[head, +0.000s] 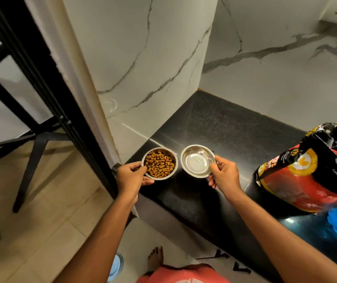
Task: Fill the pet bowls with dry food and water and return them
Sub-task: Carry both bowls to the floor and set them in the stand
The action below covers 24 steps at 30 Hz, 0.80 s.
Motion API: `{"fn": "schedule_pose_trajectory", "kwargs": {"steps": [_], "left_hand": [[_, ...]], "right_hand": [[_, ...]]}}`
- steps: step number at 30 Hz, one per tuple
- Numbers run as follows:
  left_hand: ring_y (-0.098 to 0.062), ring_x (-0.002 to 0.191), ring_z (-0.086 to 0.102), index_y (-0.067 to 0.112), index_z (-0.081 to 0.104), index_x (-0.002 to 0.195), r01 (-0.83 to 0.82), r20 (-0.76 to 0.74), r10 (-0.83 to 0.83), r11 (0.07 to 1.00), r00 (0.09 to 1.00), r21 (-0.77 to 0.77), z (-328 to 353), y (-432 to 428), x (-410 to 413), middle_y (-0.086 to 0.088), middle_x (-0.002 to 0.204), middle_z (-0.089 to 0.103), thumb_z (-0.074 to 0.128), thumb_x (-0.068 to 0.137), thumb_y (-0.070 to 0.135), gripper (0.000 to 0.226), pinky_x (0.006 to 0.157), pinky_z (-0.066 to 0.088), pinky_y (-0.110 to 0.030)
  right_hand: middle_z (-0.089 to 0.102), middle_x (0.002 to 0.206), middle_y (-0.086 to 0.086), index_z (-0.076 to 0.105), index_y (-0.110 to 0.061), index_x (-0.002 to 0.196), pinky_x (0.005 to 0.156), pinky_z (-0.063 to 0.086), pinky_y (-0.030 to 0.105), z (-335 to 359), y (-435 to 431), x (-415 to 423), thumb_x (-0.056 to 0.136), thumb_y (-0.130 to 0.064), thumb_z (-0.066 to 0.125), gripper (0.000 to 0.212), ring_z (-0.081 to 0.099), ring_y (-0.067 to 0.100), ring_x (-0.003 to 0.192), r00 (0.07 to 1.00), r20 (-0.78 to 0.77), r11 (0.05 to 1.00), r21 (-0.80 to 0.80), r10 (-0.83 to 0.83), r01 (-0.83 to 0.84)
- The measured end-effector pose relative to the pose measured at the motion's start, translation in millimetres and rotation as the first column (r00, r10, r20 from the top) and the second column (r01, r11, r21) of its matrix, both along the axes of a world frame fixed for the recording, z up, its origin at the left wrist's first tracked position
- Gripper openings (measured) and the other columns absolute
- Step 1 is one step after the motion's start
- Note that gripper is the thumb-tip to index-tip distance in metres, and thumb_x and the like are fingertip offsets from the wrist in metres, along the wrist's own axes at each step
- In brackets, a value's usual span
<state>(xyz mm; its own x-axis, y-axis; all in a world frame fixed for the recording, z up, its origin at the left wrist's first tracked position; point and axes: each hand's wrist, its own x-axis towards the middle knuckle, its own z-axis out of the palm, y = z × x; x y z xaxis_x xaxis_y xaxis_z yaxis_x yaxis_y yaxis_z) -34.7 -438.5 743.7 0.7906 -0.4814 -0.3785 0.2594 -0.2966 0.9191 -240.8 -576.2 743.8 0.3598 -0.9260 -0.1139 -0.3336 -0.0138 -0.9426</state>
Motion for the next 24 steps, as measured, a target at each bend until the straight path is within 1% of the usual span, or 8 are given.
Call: {"fn": "schedule_pose_trajectory", "kwargs": {"steps": [5, 10, 15, 18, 21, 24], "left_hand": [[-0.014, 0.039, 0.062, 0.0, 0.067, 0.106, -0.14, -0.004, 0.14, 0.99, 0.99, -0.016, 3.7, 46.5, -11.6, -0.017, 0.075, 0.07, 0.062, 0.087, -0.001, 0.02, 0.046, 0.057, -0.023], [-0.014, 0.037, 0.061, 0.007, 0.066, 0.099, -0.281, -0.002, 0.281, 0.959, 0.96, -0.039, 1.1, 95.8, -23.8, -0.015, 0.071, 0.069, 0.06, 0.087, -0.002, 0.016, 0.043, 0.055, -0.022], [-0.015, 0.04, 0.063, 0.008, 0.067, 0.098, -0.404, -0.013, 0.404, 0.914, 0.915, -0.032, -7.5, 148.9, -38.7, -0.011, 0.075, 0.07, 0.061, 0.086, -0.002, 0.017, 0.045, 0.057, -0.023], [-0.014, 0.039, 0.061, 0.007, 0.067, 0.095, -0.478, -0.036, 0.477, 0.876, 0.878, -0.055, -7.7, 181.8, -52.0, -0.011, 0.071, 0.068, 0.06, 0.086, -0.005, 0.017, 0.043, 0.055, -0.022], [-0.012, 0.038, 0.06, 0.007, 0.066, 0.091, -0.545, -0.039, 0.544, 0.837, 0.839, -0.051, -7.5, 211.7, -61.6, -0.012, 0.07, 0.066, 0.06, 0.086, -0.006, 0.016, 0.042, 0.054, -0.021], [-0.013, 0.04, 0.061, 0.006, 0.066, 0.093, -0.599, -0.03, 0.599, 0.799, 0.8, -0.04, -11.9, 242.6, -66.5, -0.014, 0.074, 0.068, 0.061, 0.086, -0.005, 0.014, 0.043, 0.055, -0.023]], "right_hand": [[0.055, 0.05, 0.01, 0.07, -0.015, 0.102, 0.04, 0.043, 0.027, 5.1, 21.7, 13.1, 0.094, -0.001, 0.045, 0.03, 0.05, 0.017, 0.037, 0.993, 0.018, 0.993, 0.011, 0.117, -0.117], [0.051, 0.045, 0.01, 0.068, -0.003, 0.094, 0.036, 0.039, 0.024, 7.4, 49.9, 25.7, 0.091, 0.004, 0.043, 0.027, 0.047, 0.015, 0.032, 0.969, 0.033, 0.97, 0.023, 0.243, -0.244], [0.049, 0.039, 0.002, 0.068, -0.011, 0.081, 0.033, 0.035, 0.021, 6.6, 82.3, 35.5, 0.09, 0.005, 0.043, 0.031, 0.045, 0.014, 0.03, 0.93, 0.054, 0.932, 0.012, 0.362, -0.364], [0.051, 0.039, 0.0, 0.068, -0.008, 0.086, 0.032, 0.036, 0.02, 2.3, 103.2, 41.7, 0.092, 0.003, 0.044, 0.027, 0.046, 0.012, 0.03, 0.898, 0.054, 0.898, 0.026, 0.437, -0.438], [0.053, 0.044, 0.006, 0.069, -0.005, 0.093, 0.034, 0.038, 0.021, -3.7, 121.3, 49.2, 0.09, 0.002, 0.043, 0.027, 0.047, 0.014, 0.032, 0.866, 0.032, 0.866, 0.015, 0.499, -0.499], [0.053, 0.046, 0.007, 0.071, -0.011, 0.095, 0.036, 0.039, 0.022, -9.1, 140.4, 57.2, 0.091, -0.001, 0.044, 0.029, 0.048, 0.016, 0.034, 0.835, 0.025, 0.835, 0.023, 0.55, -0.55]]}}
